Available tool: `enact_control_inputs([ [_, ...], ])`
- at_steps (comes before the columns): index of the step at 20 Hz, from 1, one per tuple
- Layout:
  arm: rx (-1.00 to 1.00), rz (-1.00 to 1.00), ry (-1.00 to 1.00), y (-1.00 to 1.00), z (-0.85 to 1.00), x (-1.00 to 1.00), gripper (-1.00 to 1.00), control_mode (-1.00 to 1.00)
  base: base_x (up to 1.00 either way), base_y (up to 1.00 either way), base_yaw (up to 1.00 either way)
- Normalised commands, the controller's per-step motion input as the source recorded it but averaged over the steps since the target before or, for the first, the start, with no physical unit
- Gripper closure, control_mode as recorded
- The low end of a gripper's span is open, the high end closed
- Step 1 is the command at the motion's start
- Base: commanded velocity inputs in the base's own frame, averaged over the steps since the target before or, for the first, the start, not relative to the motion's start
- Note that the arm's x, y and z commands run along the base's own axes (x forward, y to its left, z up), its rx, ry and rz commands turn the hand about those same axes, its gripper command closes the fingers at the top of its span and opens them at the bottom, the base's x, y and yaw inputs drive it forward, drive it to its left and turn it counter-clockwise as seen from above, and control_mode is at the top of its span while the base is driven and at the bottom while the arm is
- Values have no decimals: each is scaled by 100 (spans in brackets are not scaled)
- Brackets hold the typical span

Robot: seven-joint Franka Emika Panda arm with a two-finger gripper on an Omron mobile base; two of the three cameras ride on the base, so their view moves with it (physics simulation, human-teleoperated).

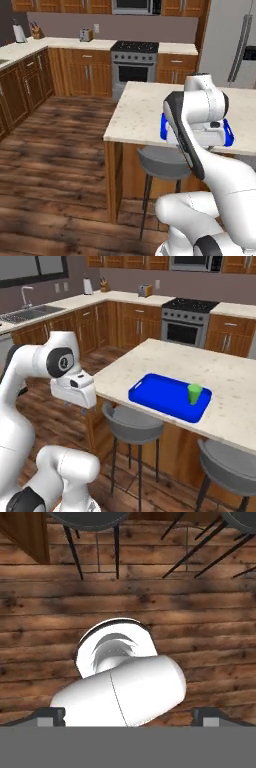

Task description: There is a tray on the dining counter. Grab the cup, mug, and pitcher and place them on the tray. The pitcher may be placed next to the tray if it cannot fit the tray.

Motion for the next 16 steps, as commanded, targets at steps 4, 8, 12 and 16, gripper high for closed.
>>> enact_control_inputs([
  [4, 0, 0, 0, 0, 0, 0, -100, 100, 0, 46, 94],
  [8, 0, 0, 0, 0, 0, 0, -100, 100, 0, 62, 89],
  [12, 0, 0, 0, 0, 0, 0, -100, 100, 5, 70, 81],
  [16, 0, 0, 0, 0, 0, 0, -100, 100, 34, 53, 74],
])
